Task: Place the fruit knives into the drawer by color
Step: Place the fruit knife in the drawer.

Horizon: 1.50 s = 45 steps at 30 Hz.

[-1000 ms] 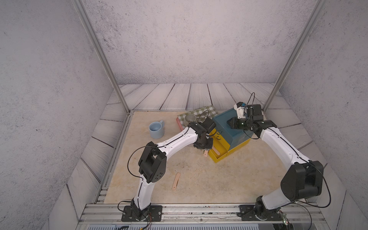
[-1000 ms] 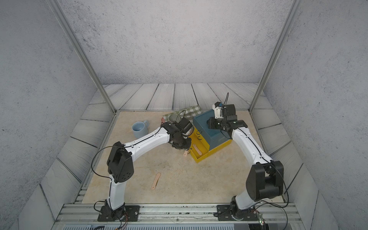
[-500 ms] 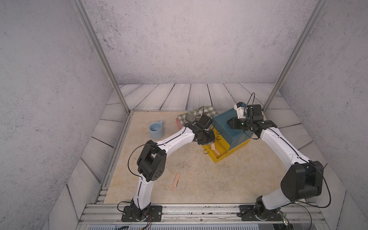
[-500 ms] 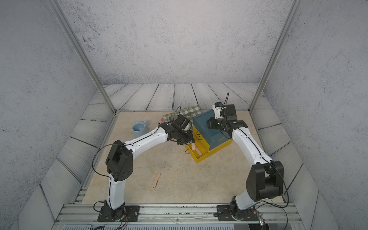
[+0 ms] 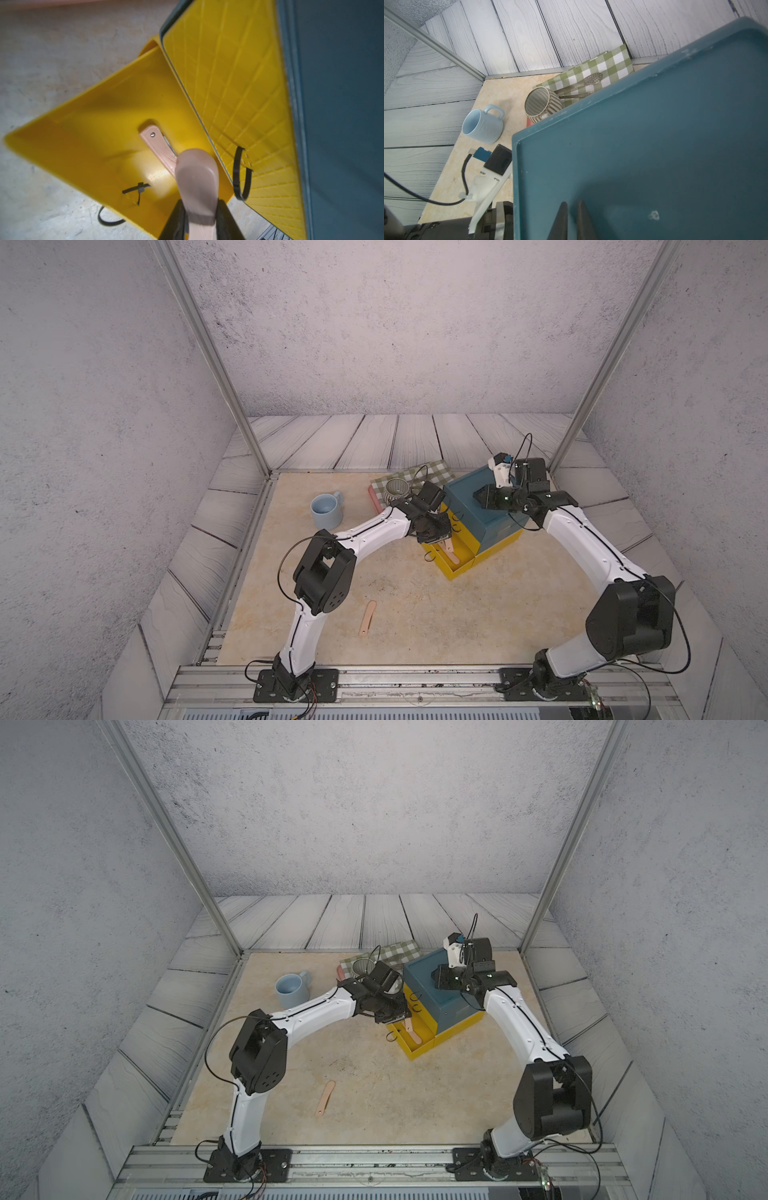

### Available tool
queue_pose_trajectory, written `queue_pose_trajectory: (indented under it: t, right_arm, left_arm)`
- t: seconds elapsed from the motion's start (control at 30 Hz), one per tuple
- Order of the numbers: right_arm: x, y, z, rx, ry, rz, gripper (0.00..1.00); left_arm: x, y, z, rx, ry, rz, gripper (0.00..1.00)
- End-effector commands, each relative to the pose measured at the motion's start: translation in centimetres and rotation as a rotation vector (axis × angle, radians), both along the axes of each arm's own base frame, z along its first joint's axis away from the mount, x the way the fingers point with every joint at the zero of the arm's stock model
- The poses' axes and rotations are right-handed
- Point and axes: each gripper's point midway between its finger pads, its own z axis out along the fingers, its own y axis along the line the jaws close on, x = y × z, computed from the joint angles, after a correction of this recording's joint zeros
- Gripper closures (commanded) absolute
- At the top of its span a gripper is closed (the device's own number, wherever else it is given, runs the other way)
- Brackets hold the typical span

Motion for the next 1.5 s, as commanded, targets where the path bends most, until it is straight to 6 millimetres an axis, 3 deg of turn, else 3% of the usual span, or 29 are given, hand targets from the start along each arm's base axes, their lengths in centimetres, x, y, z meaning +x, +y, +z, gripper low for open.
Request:
queue_pose_trajectory:
  t: [0.0,0.53,0.7,0.87,1.07,1.27,1.37,1.47]
  right_arm:
    - [-11.7,-3.9,-14.6,-0.230,0.679,-0.042,0.86]
    - [-11.6,-3.9,-14.9,-0.231,0.683,-0.042,0.86]
    - [-11.7,-3.9,-14.9,-0.229,0.685,-0.042,0.86]
    - [-11.6,-3.9,-14.9,-0.230,0.684,-0.043,0.86]
    - [-11.6,-3.9,-15.0,-0.232,0.687,-0.044,0.86]
    - [-11.6,-4.0,-14.7,-0.235,0.682,-0.046,0.86]
    - [-11.6,-4.1,-14.6,-0.237,0.680,-0.045,0.86]
    - [-11.6,-4.1,-14.5,-0.241,0.677,-0.047,0.86]
  left_arm:
    - [0.4,-0.3,-1.6,-0.002,0.021,0.011,0.73]
    - [0.6,-0.9,-4.1,0.001,0.066,0.020,0.63]
    - [0.6,-1.1,-4.0,-0.005,0.065,0.016,0.63]
    - [0.9,-1.1,-1.7,-0.029,0.018,0.010,0.63]
    - [1.1,-0.2,3.8,-0.043,-0.106,-0.017,0.62]
    - [-0.2,3.1,8.8,0.043,-0.227,-0.053,0.61]
    - [-2.0,6.4,8.9,0.161,-0.248,-0.091,0.59]
    - [-4.6,11.1,7.2,0.342,-0.227,-0.141,0.55]
